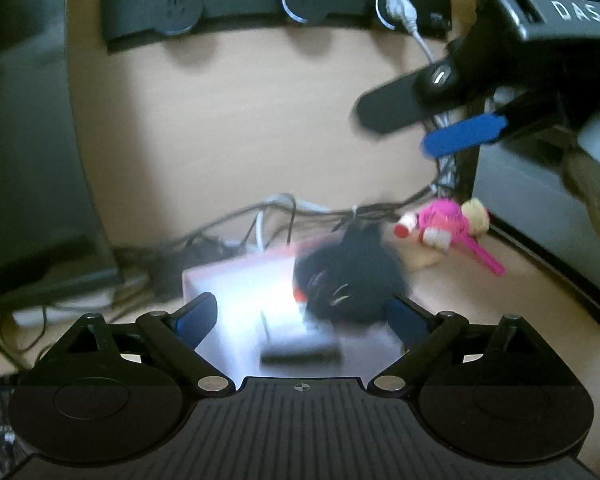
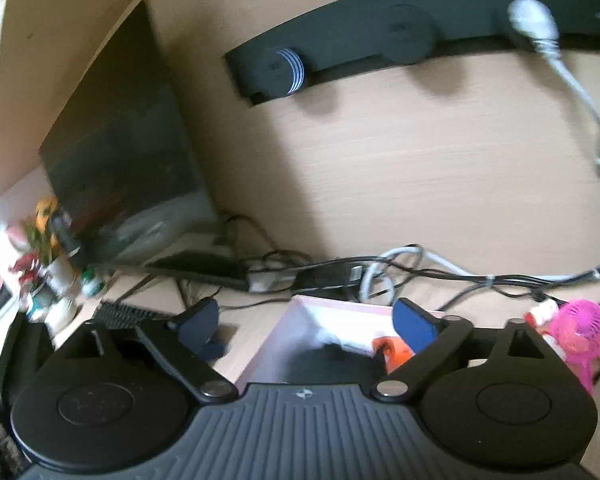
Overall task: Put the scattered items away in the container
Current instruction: 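Carry the tube and plush cat into the pink box and open both grippers, then grasp the white yogurt bottle with the right gripper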
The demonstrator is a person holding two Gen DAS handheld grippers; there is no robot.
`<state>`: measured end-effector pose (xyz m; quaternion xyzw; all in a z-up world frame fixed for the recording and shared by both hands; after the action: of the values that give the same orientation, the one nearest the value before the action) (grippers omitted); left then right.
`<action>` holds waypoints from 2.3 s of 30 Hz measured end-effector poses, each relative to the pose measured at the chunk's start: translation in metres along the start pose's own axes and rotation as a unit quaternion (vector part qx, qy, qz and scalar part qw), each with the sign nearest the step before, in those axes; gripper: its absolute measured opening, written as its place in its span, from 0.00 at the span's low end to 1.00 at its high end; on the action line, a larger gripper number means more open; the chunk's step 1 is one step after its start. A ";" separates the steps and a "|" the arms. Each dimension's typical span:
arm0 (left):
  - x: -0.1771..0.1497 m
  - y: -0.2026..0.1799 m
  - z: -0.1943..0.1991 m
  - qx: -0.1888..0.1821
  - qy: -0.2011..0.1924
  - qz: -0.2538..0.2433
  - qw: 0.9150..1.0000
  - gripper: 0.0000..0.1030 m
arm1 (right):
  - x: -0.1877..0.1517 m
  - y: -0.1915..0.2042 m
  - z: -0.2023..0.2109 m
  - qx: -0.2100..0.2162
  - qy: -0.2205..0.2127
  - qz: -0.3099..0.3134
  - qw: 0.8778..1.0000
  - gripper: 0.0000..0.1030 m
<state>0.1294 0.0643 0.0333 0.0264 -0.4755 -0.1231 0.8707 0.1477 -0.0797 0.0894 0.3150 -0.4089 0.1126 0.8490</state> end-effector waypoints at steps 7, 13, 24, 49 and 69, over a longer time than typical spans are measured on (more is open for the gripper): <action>-0.010 -0.033 0.006 -0.024 0.039 0.039 0.998 0.95 | -0.034 -0.062 0.010 -0.164 -0.037 0.018 0.986 0.97; -0.010 -0.085 0.006 -0.099 0.038 0.016 0.994 0.95 | -0.068 -0.095 0.003 -0.221 -0.017 0.036 0.975 0.97; -0.012 -0.081 -0.014 -0.088 0.062 0.051 0.993 0.97 | -0.047 -0.135 -0.062 -0.356 -0.077 0.098 0.926 0.89; -0.017 -0.060 -0.033 -0.107 0.082 0.092 0.987 0.98 | -0.048 -0.145 -0.056 -0.263 0.006 0.005 0.965 0.53; -0.022 -0.051 -0.013 -0.101 0.067 0.106 0.987 0.98 | -0.031 -0.173 -0.095 -0.236 0.060 -0.115 0.963 0.26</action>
<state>0.1189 0.0191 -0.0004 -0.1039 -0.4014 -0.0754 0.9069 0.2652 -0.1525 -0.0557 0.1438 -0.3333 -0.0669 0.9294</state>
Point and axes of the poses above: each gripper's, at about its wrist camera, not at the fingertips, and z roughly against the way its jaws point, y to its left, x to its top, the point moved 3 cm from there along -z, roughly the way its jaws point, and after that the axes turned 6 degrees about -z, right-handed, at the moved point
